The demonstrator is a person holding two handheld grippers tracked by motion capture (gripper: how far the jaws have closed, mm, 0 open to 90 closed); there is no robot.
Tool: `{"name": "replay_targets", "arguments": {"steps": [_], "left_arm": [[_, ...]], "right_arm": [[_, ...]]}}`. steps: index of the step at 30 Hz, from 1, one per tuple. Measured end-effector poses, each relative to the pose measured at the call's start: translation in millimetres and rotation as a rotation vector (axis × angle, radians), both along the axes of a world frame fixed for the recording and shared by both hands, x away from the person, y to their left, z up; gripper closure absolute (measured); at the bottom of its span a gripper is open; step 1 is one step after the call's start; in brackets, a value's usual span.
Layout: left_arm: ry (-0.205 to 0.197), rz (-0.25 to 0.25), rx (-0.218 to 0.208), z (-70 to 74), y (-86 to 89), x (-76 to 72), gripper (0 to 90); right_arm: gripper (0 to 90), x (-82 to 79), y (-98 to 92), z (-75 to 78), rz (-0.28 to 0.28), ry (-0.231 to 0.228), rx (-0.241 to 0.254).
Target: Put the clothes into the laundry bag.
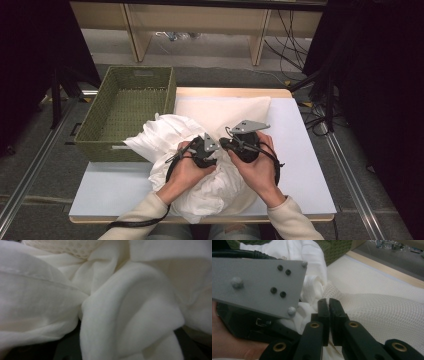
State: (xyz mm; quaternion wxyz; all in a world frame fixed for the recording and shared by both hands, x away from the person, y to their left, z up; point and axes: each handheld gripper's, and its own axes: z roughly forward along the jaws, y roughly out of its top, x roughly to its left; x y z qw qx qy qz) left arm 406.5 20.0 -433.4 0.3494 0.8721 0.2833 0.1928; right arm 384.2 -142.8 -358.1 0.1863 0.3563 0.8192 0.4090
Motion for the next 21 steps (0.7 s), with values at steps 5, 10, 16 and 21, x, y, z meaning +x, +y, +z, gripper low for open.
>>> {"name": "replay_targets", "arguments": {"steps": [5, 10, 16, 21], "left_arm": [[0.002, -0.014, -0.091, 6.2, 4.7, -9.9, 48.1], [-0.016, -0.042, -0.187, 20.2, 15.9, -29.3, 38.6], [-0.073, -0.067, -0.249, 42.8, 35.7, -58.5, 33.2], [-0.044, -0.1, -0.338, 50.9, 55.0, -75.3, 34.5]], "right_arm": [[89.1, 3.8, -6.2, 0.4, -0.012, 0.011, 0.016], [89.3, 3.7, -9.1, 3.0, -0.018, -0.014, 0.012], [89.3, 4.2, -9.8, 3.5, -0.019, 0.001, 0.018], [89.4, 3.7, -10.1, 4.2, -0.022, 0.002, 0.021]]}}
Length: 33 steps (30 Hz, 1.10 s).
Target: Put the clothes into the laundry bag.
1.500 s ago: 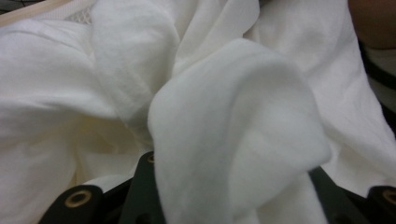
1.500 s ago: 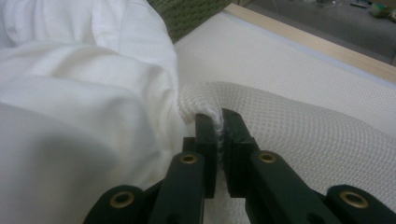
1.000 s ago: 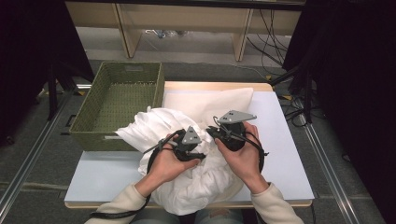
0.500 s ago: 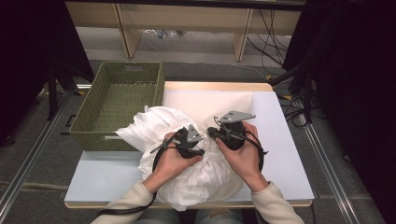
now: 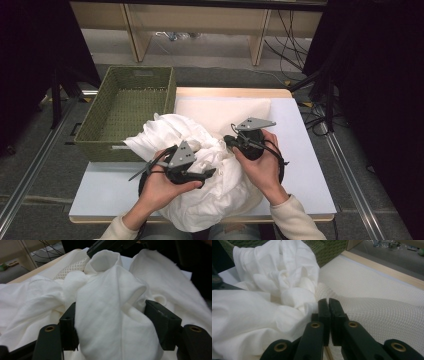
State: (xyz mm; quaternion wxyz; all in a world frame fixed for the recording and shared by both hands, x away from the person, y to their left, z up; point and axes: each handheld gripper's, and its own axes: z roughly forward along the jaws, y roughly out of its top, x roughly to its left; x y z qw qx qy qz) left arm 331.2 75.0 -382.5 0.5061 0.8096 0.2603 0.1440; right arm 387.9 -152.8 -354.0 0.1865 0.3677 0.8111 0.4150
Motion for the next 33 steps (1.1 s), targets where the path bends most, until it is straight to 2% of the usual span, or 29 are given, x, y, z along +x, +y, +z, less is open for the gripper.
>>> {"name": "replay_targets", "arguments": {"steps": [2, 3, 7, 9, 12, 13, 14, 15, 16, 17, 18, 19, 20, 21, 23, 25, 28, 30, 31, 32, 33], "left_arm": [[0.003, -0.009, -0.033, 4.5, 6.7, -7.1, 34.7], [0.0, -0.022, -0.043, 7.1, 9.6, -9.8, 34.7], [0.048, -0.084, -0.109, 14.3, 12.2, -20.9, 34.3], [0.04, -0.097, -0.117, 17.5, 10.6, -25.0, 33.2], [-0.01, -0.096, -0.091, 23.2, 6.0, -29.4, 30.1], [-0.027, -0.076, -0.053, 22.9, 2.2, -29.5, 29.1], [-0.049, -0.054, 0.006, 20.0, -2.3, -28.0, 28.4], [-0.05, -0.041, 0.046, 15.4, -6.4, -25.0, 28.7], [-0.025, -0.016, 0.138, 4.1, -12.5, -18.2, 30.1], [-0.045, -0.008, 0.192, -3.9, -15.6, -11.6, 37.6], [-0.027, 0.01, 0.192, -19.3, -22.7, -1.5, 44.0], [-0.004, 0.017, 0.193, -27.2, -25.7, 4.3, 50.6], [-0.002, 0.024, 0.217, -36.3, -30.7, 13.6, 55.8], [0.003, 0.039, 0.208, -40.6, -34.5, 17.8, 61.3], [-0.001, 0.065, 0.248, -43.9, -43.1, 28.8, 68.5], [0.002, 0.064, 0.252, -40.5, -48.1, 34.8, 74.2], [-0.01, 0.078, 0.18, -26.5, -50.1, 41.1, 78.9], [-0.071, 0.105, 0.131, -9.9, -49.3, 38.1, 79.6], [-0.083, 0.114, 0.091, -6.9, -50.6, 36.6, 79.6], [-0.106, 0.123, 0.072, -4.4, -50.8, 35.3, 79.6], [-0.122, 0.126, 0.064, -4.7, -50.8, 35.1, 79.5]], "right_arm": [[89.5, 0.0, -0.7, 0.3, -0.005, 0.009, 0.01], [89.5, 0.8, -2.1, 1.0, -0.004, 0.001, -0.001], [89.4, 3.2, -3.6, -0.3, -0.005, -0.012, -0.004], [89.4, 2.6, -3.4, -0.1, -0.014, 0.001, 0.007], [89.4, 2.9, -3.8, -0.1, -0.011, -0.013, -0.01], [89.4, 2.0, -3.4, 0.1, -0.02, -0.011, -0.011], [89.4, 1.6, -2.8, 0.2, -0.019, -0.01, -0.014], [89.4, 1.0, -1.6, -0.2, -0.015, 0.002, 0.001], [89.4, 0.6, -1.4, 0.1, -0.014, 0.002, 0.0], [89.4, 0.6, -0.2, -0.1, 0.001, -0.003, 0.005], [89.4, 0.1, 0.5, 0.2, 0.004, -0.003, 0.007], [89.5, -2.0, 1.2, 1.8, 0.005, 0.006, 0.006], [89.5, -2.6, 1.5, 2.1, 0.012, 0.0, 0.002], [89.5, -3.4, 3.4, 1.7, 0.021, 0.0, 0.002], [89.5, -5.0, 6.6, 0.8, 0.024, 0.018, 0.01], [89.5, -6.7, 9.5, 0.6, 0.034, 0.018, 0.017], [89.6, -11.1, 12.7, 4.0, 0.062, 0.007, 0.027], [89.6, -16.0, 13.7, 8.4, 0.06, 0.0, 0.06], [89.6, -19.3, 13.9, 12.9, 0.076, -0.02, 0.081], [89.6, -21.3, 12.8, 16.9, 0.075, -0.046, 0.078], [89.6, -24.2, 13.0, 20.5, 0.069, -0.045, 0.11]]}}
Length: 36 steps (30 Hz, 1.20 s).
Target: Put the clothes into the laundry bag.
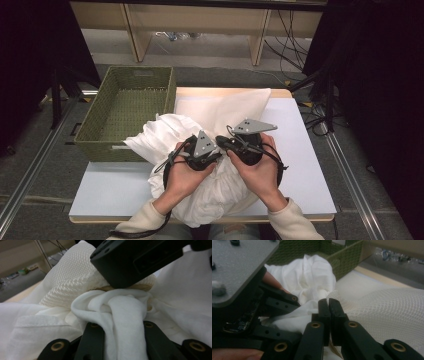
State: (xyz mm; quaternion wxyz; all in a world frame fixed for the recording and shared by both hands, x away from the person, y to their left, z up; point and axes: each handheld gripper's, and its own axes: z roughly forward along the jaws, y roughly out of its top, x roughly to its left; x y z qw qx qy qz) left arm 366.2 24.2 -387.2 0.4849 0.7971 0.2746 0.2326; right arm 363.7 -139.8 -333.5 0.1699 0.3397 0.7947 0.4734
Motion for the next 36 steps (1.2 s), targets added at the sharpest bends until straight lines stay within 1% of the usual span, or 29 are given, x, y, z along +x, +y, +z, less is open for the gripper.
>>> {"name": "replay_targets", "arguments": {"steps": [1, 2, 3, 4, 5, 6, 7, 8, 9, 10, 11, 12, 13, 14, 15, 17, 18, 19, 20, 21, 23, 25, 27, 29, 30, 32, 33, 35, 36], "left_arm": [[-0.002, 0.007, -0.007, -5.1, -1.4, 1.4, 79.2], [0.005, 0.011, -0.001, -10.3, -2.3, 3.7, 78.5], [0.016, 0.019, 0.036, -22.7, -3.9, 10.1, 77.3], [0.032, 0.026, 0.034, -33.3, -6.8, 14.6, 75.2], [0.07, 0.018, 0.046, -49.9, -9.3, 21.1, 72.9], [0.071, 0.009, 0.05, -56.9, -9.6, 23.8, 70.3], [0.065, 0.02, 0.027, -61.5, -9.9, 25.4, 68.7], [0.07, 0.029, 0.006, -59.1, -7.7, 25.9, 65.4], [0.077, 0.023, -0.016, -56.2, -5.7, 26.5, 61.0], [0.093, 0.013, -0.039, -52.0, -2.6, 26.2, 56.6], [0.099, 0.001, -0.05, -46.7, 1.6, 24.1, 51.4], [0.115, -0.015, -0.063, -42.1, 5.6, 20.9, 45.9], [0.13, -0.036, -0.069, -36.0, 10.3, 16.7, 41.1], [0.134, -0.054, -0.078, -29.6, 15.0, 11.9, 36.1], [0.129, -0.068, -0.095, -23.4, 19.3, 6.3, 31.9], [0.132, -0.088, -0.083, -8.4, 31.3, -5.0, 26.0], [0.125, -0.088, -0.094, -3.4, 35.1, -9.4, 24.0], [0.115, -0.094, -0.091, 4.3, 42.4, -16.0, 22.6], [0.115, -0.095, -0.104, 8.7, 46.6, -20.9, 22.0], [0.092, -0.112, -0.087, 12.7, 51.5, -23.2, 21.5], [0.106, -0.117, -0.092, 16.2, 56.1, -29.6, 20.0], [0.109, -0.117, -0.072, 14.3, 58.7, -32.8, 19.6], [0.136, -0.111, -0.022, 3.4, 57.2, -29.8, 20.6], [0.192, -0.114, 0.02, -16.3, 50.9, -23.6, 25.1], [0.196, -0.11, 0.058, -26.5, 47.9, -18.9, 27.8], [0.198, -0.105, 0.068, -44.1, 38.6, -11.5, 33.1], [0.205, -0.092, 0.07, -49.6, 34.3, -9.1, 36.2], [0.171, -0.061, 0.11, -56.2, 26.5, -5.4, 45.0], [0.169, -0.052, 0.124, -58.1, 23.0, -4.5, 48.2]], "right_arm": [[89.6, -1.0, -2.3, 3.7, 0.006, -0.013, -0.012], [89.6, -1.2, -3.8, 4.1, -0.006, -0.009, -0.002], [89.6, 0.9, -4.5, 2.7, 0.0, -0.025, -0.008], [89.6, 3.8, -4.3, -1.6, -0.003, 0.016, -0.021], [89.6, 7.0, -3.8, -6.2, -0.01, 0.017, -0.032], [89.6, 14.6, -2.7, -15.9, -0.005, 0.038, -0.067], [89.6, 16.7, -1.3, -22.3, -0.024, 0.075, -0.065], [89.6, 21.3, -1.0, -31.5, -0.029, 0.092, -0.074], [89.6, 24.5, -0.7, -36.0, -0.012, 0.092, -0.078], [89.6, 23.9, -0.9, -35.6, -0.024, 0.101, -0.082], [89.5, 23.7, -1.0, -33.6, -0.035, 0.095, -0.083], [89.6, 23.7, -2.0, -30.4, -0.034, 0.072, -0.079], [89.6, 22.3, -3.4, -27.4, -0.043, 0.067, -0.071], [89.5, 22.9, -5.5, -25.9, -0.032, 0.049, -0.072], [89.5, 21.3, -7.2, -24.0, -0.046, 0.07, -0.062], [89.5, 24.6, -10.6, -23.8, -0.043, 0.04, -0.071], [89.5, 24.5, -11.2, -23.6, -0.049, 0.052, -0.067], [89.5, 25.0, -11.0, -24.4, -0.051, 0.049, -0.066], [89.5, 25.0, -10.4, -25.0, -0.047, 0.054, -0.068], [89.5, 24.2, -9.6, -24.7, -0.055, 0.058, -0.067], [89.5, 23.0, -8.7, -24.2, -0.062, 0.064, -0.071], [89.5, 23.2, -9.3, -23.7, -0.059, 0.062, -0.071], [89.5, 23.5, -9.6, -23.4, -0.054, 0.06, -0.071], [89.5, 23.0, -9.1, -23.4, -0.061, 0.066, -0.072], [89.5, 22.6, -8.7, -23.7, -0.064, 0.071, -0.073], [89.5, 23.5, -9.3, -24.1, -0.058, 0.062, -0.076], [89.5, 23.5, -8.9, -24.6, -0.06, 0.073, -0.076], [89.5, 26.6, -9.5, -28.1, -0.05, 0.053, -0.094], [89.5, 26.7, -9.4, -29.0, -0.058, 0.064, -0.1]]}}
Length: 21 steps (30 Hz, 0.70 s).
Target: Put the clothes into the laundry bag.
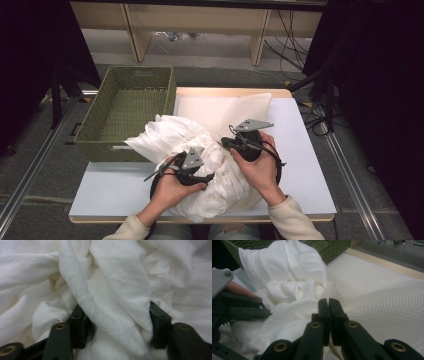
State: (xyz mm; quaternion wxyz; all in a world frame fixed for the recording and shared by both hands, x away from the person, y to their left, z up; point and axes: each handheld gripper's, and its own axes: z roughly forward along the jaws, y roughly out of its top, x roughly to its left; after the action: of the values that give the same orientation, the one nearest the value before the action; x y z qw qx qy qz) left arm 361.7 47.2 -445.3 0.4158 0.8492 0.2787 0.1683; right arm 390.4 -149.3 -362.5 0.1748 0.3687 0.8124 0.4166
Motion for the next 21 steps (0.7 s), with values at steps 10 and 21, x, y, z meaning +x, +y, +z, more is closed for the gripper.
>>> {"name": "replay_targets", "arguments": {"steps": [10, 21], "left_arm": [[-0.076, 0.046, -0.145, 37.5, 1.3, -13.1, 77.0], [-0.108, 0.056, -0.075, 17.8, -24.3, 14.9, 74.5]], "right_arm": [[89.7, -9.1, 0.7, 13.8, 0.041, 0.017, 0.102], [89.8, -16.6, 2.9, 21.1, 0.075, 0.023, 0.178]]}}
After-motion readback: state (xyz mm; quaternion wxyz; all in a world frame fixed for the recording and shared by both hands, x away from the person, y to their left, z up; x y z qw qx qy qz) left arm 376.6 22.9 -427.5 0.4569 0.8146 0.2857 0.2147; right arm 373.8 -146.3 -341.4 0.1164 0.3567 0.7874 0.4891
